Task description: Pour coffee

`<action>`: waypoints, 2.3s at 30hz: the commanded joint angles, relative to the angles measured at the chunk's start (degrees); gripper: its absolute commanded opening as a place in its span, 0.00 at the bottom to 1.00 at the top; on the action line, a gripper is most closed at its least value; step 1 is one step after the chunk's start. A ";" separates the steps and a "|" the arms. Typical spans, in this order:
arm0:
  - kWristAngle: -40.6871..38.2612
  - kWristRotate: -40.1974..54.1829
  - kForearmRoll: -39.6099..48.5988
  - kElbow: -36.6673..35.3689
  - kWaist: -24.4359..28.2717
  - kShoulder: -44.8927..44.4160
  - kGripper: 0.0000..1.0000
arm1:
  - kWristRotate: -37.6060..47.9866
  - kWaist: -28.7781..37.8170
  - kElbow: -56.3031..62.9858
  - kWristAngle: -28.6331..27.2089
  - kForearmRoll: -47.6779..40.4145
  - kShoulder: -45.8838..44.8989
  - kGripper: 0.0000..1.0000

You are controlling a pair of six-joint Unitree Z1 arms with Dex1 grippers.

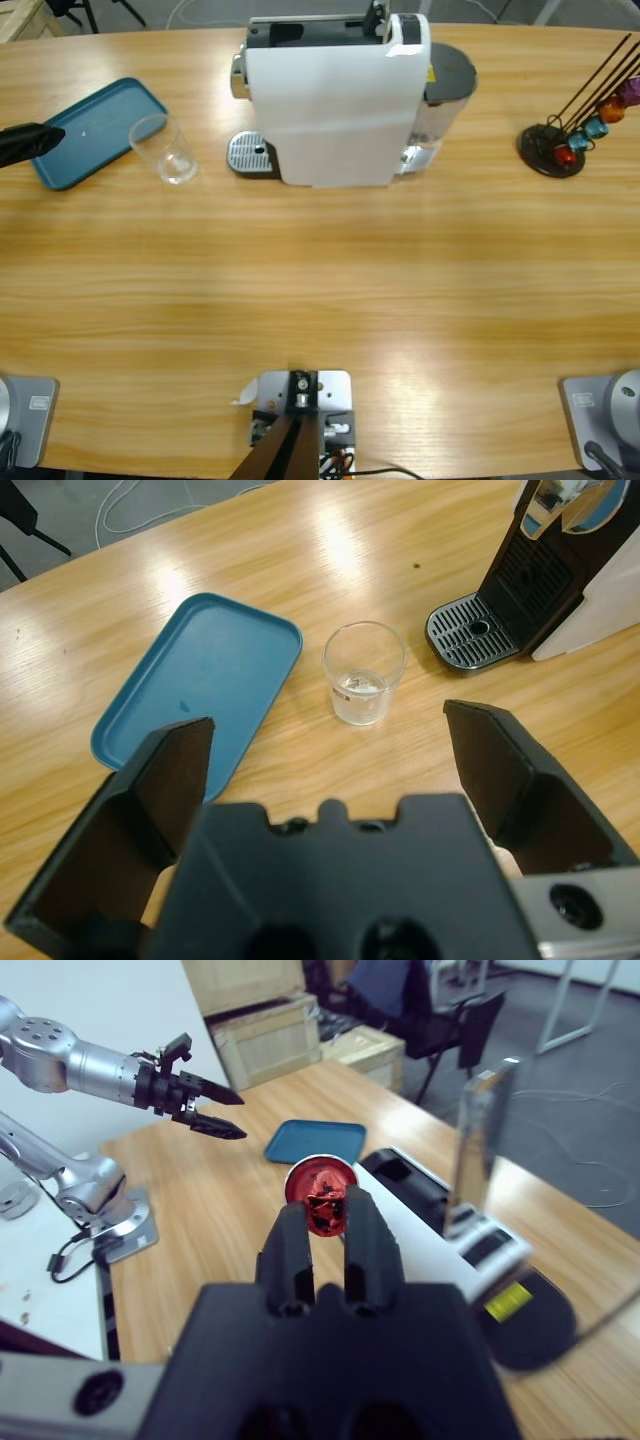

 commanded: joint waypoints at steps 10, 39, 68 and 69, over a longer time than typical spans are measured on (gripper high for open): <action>0.55 -0.43 0.03 1.54 -0.35 1.99 1.00 | -4.09 4.28 -14.19 5.86 -0.70 29.95 0.00; 0.60 -0.43 0.03 1.47 -0.35 2.43 1.00 | -11.30 11.40 -17.48 -18.89 3.69 30.46 0.00; 0.60 -0.43 0.03 1.46 -0.35 2.52 1.00 | -11.48 12.10 -17.50 -20.69 3.73 33.04 0.00; 0.60 -0.43 0.03 1.46 -0.35 2.52 1.00 | -11.48 12.10 -17.13 -21.09 3.85 33.04 0.00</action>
